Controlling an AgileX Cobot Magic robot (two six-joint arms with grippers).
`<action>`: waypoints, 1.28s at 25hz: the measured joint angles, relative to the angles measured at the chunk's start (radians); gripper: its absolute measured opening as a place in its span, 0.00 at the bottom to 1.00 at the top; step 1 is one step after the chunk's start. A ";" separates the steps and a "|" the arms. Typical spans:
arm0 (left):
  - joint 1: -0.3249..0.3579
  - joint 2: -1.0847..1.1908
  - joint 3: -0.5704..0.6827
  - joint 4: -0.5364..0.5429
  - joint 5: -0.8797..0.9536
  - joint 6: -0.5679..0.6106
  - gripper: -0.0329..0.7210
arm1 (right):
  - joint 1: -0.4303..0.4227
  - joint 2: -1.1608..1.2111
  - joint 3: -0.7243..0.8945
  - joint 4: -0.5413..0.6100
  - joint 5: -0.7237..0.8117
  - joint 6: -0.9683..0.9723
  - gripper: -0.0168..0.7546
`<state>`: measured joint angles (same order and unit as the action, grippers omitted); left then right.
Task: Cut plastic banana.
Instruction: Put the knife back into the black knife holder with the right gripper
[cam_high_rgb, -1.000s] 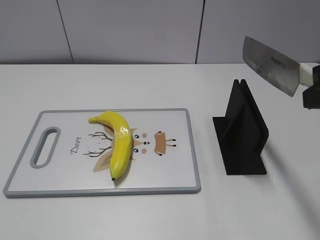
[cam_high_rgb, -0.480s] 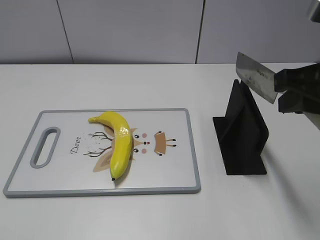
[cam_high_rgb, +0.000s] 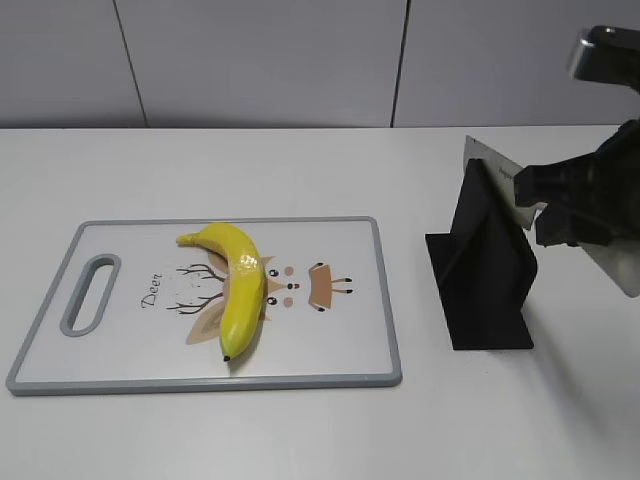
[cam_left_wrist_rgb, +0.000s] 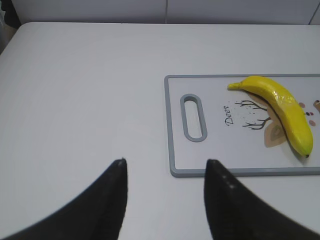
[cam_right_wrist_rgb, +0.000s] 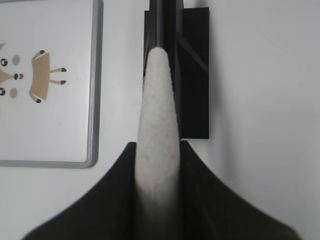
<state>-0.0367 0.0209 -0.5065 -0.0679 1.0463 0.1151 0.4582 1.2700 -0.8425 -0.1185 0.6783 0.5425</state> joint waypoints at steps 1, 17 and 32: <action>0.000 0.000 0.000 0.000 0.000 0.000 0.68 | 0.000 0.017 0.000 0.000 -0.002 0.000 0.24; 0.000 0.000 0.000 0.000 0.000 0.000 0.67 | 0.000 0.096 -0.004 0.050 -0.025 -0.027 0.78; 0.000 0.000 0.000 0.000 0.000 0.000 0.72 | 0.000 -0.040 -0.099 0.150 0.197 -0.356 0.87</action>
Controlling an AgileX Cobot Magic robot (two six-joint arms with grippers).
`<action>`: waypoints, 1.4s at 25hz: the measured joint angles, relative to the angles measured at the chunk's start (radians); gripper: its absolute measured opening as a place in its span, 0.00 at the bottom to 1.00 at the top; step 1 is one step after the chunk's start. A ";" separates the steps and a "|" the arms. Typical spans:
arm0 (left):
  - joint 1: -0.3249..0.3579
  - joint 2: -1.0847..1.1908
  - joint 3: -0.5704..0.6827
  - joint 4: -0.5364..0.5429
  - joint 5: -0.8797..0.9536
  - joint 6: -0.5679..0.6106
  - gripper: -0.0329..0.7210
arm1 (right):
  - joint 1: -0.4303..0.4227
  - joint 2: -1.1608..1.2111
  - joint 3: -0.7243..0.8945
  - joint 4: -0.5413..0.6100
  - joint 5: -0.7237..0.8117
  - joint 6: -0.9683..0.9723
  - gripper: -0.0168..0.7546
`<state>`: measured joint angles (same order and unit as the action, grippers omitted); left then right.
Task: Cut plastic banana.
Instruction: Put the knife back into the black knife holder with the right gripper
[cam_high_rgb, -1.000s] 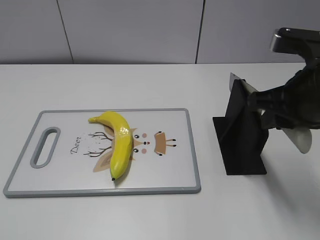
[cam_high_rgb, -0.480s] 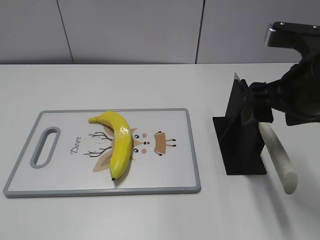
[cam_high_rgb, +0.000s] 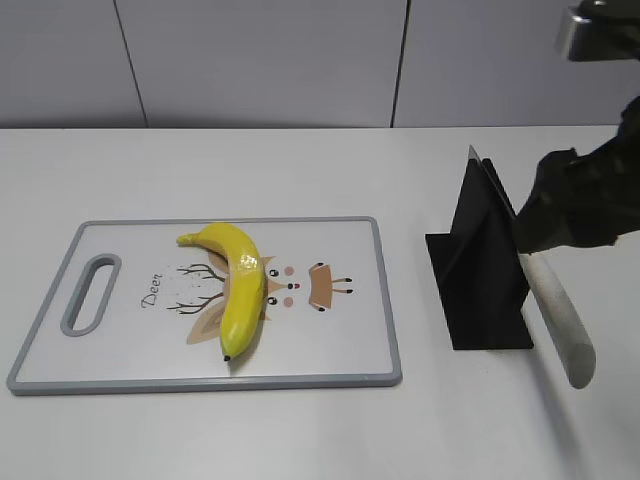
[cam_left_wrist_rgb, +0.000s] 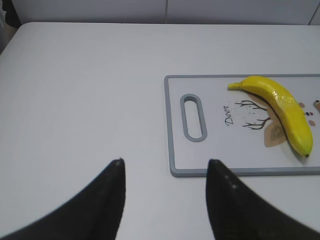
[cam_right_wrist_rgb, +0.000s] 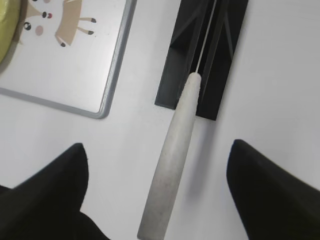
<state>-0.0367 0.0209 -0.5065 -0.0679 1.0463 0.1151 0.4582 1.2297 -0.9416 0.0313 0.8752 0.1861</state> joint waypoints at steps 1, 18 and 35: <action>0.000 0.000 0.000 0.000 0.000 0.000 0.72 | 0.000 -0.026 0.000 0.007 0.011 -0.016 0.87; 0.000 0.000 0.000 -0.001 0.000 0.000 0.72 | 0.000 -0.652 0.292 0.046 0.073 -0.359 0.80; 0.000 0.000 0.000 -0.001 0.000 -0.001 0.71 | 0.000 -1.080 0.513 0.105 0.088 -0.369 0.79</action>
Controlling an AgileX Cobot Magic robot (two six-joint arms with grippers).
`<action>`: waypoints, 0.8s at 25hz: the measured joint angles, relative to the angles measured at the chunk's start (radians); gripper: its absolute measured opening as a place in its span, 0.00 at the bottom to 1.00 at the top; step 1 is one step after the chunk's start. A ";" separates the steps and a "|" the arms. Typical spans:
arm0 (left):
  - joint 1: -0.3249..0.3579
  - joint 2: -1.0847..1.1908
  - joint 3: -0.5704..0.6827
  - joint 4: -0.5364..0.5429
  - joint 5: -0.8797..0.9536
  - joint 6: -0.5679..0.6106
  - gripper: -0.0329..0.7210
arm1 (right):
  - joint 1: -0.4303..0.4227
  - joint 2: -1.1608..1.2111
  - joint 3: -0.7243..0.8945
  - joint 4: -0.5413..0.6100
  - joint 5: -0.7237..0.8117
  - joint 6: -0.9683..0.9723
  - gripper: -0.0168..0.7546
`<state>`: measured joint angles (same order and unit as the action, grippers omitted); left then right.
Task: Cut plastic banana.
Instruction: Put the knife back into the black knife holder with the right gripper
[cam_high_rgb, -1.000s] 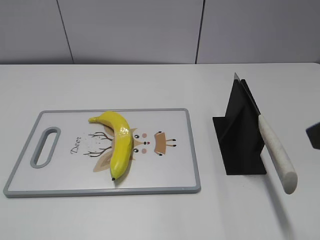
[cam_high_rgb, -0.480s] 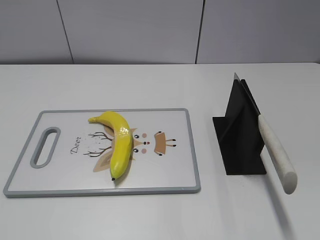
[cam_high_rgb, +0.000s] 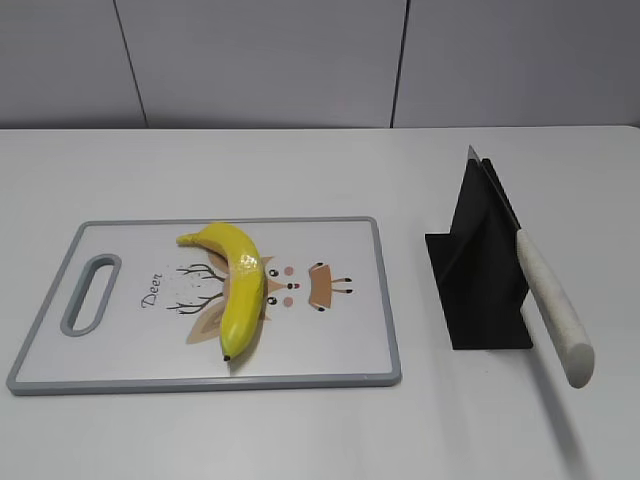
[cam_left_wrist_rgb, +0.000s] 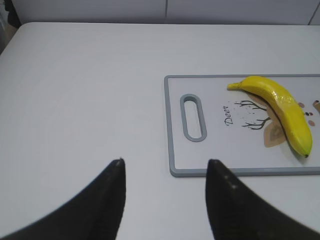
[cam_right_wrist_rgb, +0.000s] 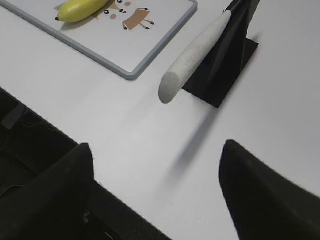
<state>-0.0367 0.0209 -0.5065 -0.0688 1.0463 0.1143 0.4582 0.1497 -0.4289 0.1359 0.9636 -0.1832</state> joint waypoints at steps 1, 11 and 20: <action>0.000 0.000 0.000 0.000 0.000 0.000 0.70 | 0.000 -0.019 0.006 0.002 -0.001 0.000 0.79; 0.001 0.000 0.000 -0.001 0.000 0.000 0.69 | -0.001 -0.155 0.007 0.018 -0.013 0.000 0.79; 0.001 0.000 0.000 0.000 0.000 0.000 0.69 | -0.168 -0.155 0.007 0.028 -0.013 0.000 0.79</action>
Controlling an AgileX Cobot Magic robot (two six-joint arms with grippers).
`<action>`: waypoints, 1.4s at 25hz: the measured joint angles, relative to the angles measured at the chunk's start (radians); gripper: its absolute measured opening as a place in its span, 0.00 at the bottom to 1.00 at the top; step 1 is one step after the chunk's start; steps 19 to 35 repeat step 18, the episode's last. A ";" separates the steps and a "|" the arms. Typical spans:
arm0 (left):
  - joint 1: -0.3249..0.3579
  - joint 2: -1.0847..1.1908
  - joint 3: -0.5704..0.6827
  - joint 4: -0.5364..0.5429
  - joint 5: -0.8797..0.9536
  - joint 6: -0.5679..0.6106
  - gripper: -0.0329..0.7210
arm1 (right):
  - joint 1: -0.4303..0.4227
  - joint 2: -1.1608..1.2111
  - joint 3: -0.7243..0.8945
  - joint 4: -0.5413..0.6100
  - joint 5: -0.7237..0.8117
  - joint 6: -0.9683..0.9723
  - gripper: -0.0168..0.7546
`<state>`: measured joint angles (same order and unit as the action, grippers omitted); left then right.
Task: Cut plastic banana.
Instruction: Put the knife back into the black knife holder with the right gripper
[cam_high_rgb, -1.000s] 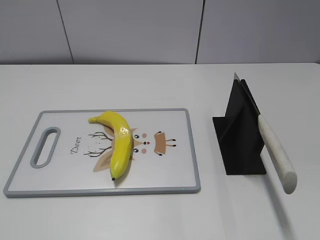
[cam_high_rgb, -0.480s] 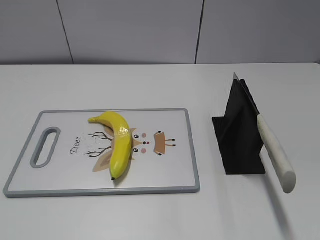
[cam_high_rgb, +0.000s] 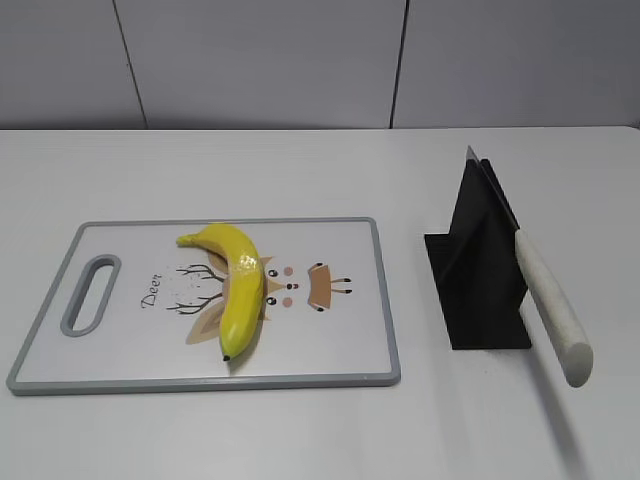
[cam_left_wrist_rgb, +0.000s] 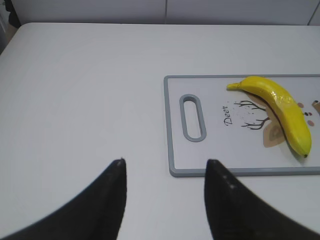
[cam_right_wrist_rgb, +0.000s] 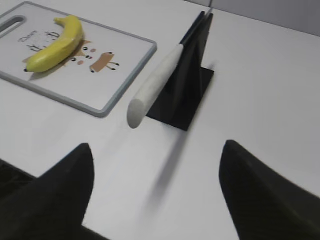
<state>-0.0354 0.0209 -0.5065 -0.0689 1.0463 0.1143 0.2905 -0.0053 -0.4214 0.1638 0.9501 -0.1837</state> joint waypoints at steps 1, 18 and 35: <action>0.000 0.000 0.000 0.000 0.000 0.000 0.69 | -0.027 0.000 0.000 0.000 0.000 0.000 0.79; 0.000 0.000 0.000 0.000 0.000 0.000 0.68 | -0.160 0.000 0.000 0.001 0.000 0.000 0.79; 0.000 0.000 0.000 0.000 0.000 0.000 0.68 | -0.160 0.000 0.000 0.001 0.000 0.000 0.79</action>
